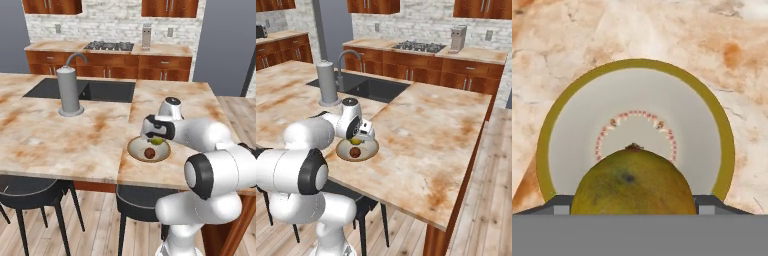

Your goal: Retrieve the apple and orange from the fridge and place them into the bowl on the dining table.

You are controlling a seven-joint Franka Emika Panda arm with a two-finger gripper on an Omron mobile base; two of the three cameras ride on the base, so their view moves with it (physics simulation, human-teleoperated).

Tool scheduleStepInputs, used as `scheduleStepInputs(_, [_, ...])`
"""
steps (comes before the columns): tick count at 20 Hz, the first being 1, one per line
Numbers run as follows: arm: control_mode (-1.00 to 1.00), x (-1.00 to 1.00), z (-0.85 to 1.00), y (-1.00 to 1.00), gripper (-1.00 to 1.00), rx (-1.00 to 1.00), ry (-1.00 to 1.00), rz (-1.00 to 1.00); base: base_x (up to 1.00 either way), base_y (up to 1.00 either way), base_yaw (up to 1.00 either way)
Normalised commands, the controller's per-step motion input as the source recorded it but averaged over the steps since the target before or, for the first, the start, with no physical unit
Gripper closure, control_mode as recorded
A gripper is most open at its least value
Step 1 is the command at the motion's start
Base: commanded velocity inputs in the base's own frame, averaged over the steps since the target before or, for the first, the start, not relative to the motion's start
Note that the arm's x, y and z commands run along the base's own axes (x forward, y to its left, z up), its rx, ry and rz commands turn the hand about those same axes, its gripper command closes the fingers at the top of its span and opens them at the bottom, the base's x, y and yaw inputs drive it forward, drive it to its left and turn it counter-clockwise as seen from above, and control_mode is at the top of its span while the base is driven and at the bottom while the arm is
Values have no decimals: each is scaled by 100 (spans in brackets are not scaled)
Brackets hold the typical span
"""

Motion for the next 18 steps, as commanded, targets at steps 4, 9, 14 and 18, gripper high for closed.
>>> scheduleStepInputs(4, [-100, 30, -37, 2, 100, 0, 4, 0, 0, 0, 0])
scheduleStepInputs(9, [-100, 29, -36, 1, 100, 0, 5, 0, 0, 0, 0])
scheduleStepInputs(14, [-100, 19, -30, 4, 100, 0, 4, 0, 0, 0, 0])
scheduleStepInputs(18, [-100, -20, -13, 4, -100, -1, 0, 1, 0, 0, 0])
